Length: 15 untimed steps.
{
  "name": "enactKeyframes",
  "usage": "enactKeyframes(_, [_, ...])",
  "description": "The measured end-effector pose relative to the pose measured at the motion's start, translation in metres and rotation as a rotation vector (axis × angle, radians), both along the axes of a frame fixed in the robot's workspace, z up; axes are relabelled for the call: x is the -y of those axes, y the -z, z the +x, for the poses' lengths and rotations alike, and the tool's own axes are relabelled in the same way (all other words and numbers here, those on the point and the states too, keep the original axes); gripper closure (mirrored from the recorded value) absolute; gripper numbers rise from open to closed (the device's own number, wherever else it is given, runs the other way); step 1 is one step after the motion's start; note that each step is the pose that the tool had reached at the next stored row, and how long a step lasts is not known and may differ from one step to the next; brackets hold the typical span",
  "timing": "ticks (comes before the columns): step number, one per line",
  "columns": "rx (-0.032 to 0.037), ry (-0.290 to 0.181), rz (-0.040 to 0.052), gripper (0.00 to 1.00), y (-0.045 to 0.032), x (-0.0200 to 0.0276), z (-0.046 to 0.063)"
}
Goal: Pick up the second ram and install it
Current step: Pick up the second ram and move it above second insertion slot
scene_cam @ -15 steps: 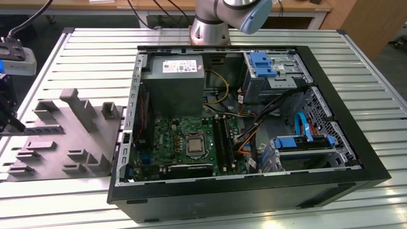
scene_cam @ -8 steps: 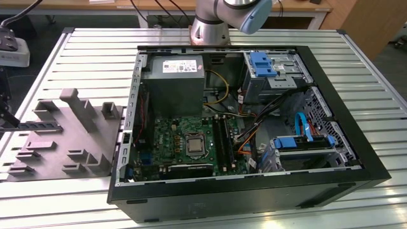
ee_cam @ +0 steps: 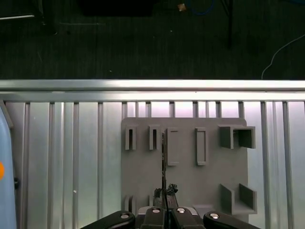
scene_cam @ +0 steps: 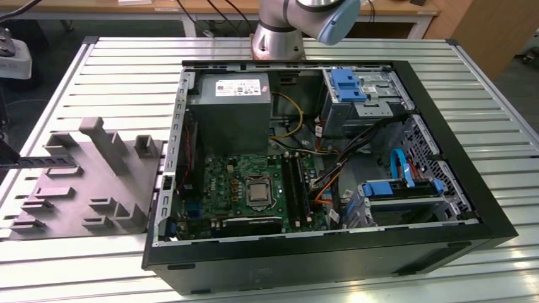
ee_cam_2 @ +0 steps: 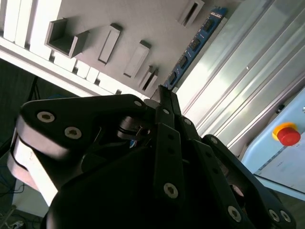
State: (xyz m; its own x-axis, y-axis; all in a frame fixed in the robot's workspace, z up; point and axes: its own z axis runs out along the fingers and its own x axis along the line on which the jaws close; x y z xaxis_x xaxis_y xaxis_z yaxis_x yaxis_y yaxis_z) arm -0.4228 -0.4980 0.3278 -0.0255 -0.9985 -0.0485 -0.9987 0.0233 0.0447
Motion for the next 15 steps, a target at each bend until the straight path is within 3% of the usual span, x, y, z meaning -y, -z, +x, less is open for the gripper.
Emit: enactKeyframes(15, [-0.0001, 0.000, -0.0001, 0.89, -0.0305, -0.0001, 0.000])
